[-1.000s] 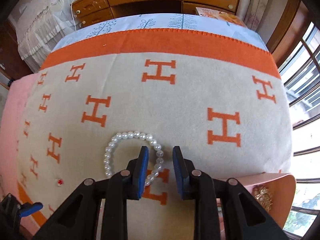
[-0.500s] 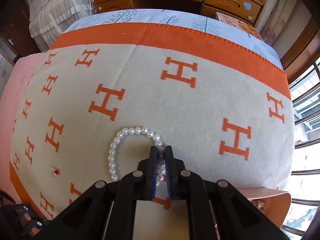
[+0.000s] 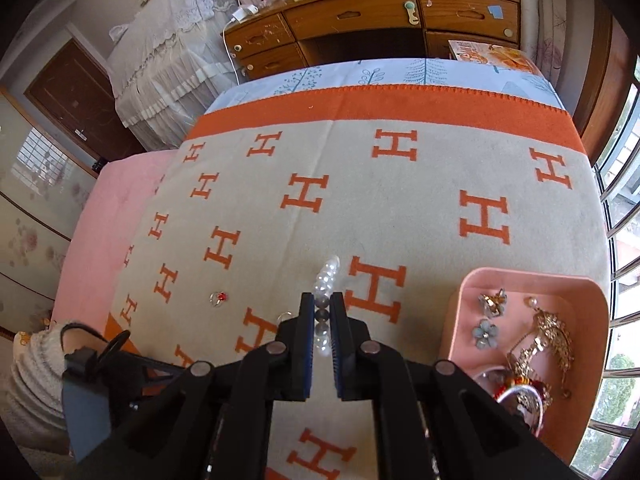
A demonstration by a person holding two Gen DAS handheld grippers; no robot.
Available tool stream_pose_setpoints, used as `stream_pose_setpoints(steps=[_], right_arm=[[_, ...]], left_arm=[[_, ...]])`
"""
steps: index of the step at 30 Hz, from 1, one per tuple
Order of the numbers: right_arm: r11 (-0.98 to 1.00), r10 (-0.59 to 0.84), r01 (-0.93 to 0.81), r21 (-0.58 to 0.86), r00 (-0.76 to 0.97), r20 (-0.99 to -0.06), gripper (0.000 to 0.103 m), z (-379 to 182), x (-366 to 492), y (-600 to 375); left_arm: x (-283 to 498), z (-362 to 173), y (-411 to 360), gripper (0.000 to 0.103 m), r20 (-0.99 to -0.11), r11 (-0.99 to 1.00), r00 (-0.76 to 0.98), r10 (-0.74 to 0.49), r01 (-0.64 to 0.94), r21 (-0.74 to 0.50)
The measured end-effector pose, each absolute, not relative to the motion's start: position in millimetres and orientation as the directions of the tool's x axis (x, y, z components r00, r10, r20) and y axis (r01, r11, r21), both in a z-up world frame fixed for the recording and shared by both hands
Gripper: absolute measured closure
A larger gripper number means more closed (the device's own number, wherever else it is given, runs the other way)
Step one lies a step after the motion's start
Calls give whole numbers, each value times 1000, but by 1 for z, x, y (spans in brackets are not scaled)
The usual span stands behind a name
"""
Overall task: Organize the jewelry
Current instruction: 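Lower the pearl bracelet into the box with the right gripper while the left drops the brooch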
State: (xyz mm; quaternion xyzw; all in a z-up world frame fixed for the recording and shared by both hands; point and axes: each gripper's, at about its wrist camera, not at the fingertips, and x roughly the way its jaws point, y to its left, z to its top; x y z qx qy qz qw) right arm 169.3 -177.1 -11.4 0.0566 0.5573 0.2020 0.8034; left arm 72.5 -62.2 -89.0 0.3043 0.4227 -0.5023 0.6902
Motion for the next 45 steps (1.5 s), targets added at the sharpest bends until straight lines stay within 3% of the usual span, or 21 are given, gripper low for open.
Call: stream_pose_setpoints(steps=[7,11,18,23,26,34,41,45], right_arm=[[895,439,-252,368,357,-825,96,15,144,-199],[890,454,-244,386,376,-808,96,20,134,-207],[888,458,-238,393,383,-802,96,19,124,-210],[884,467,-235,405,379,-799,96,16,123,-208],[881,473,-234,412,381,-795,96,17,123,-208],[869,496,-242,433,434,-752,96,35,109,-217],[867,494,-238,438,526,-692,96,67,87,-245],[876,469,-212,433,582,-665,96,81,75,-268]], left_arm=[[74,-91,-70,87,-886,248,114,-450,969,-2],[71,-91,-73,86,-893,213,57,-446,976,-44],[67,-91,-63,75,-896,175,22,-444,983,-63],[61,-92,-64,75,-898,170,50,-438,985,-28],[62,-91,-64,86,-899,188,68,-432,982,-16],[58,-83,-70,86,-892,263,135,-432,965,19],[79,-37,-87,86,-832,490,348,-432,865,108],[101,-6,-101,86,-797,614,413,-442,786,67]])
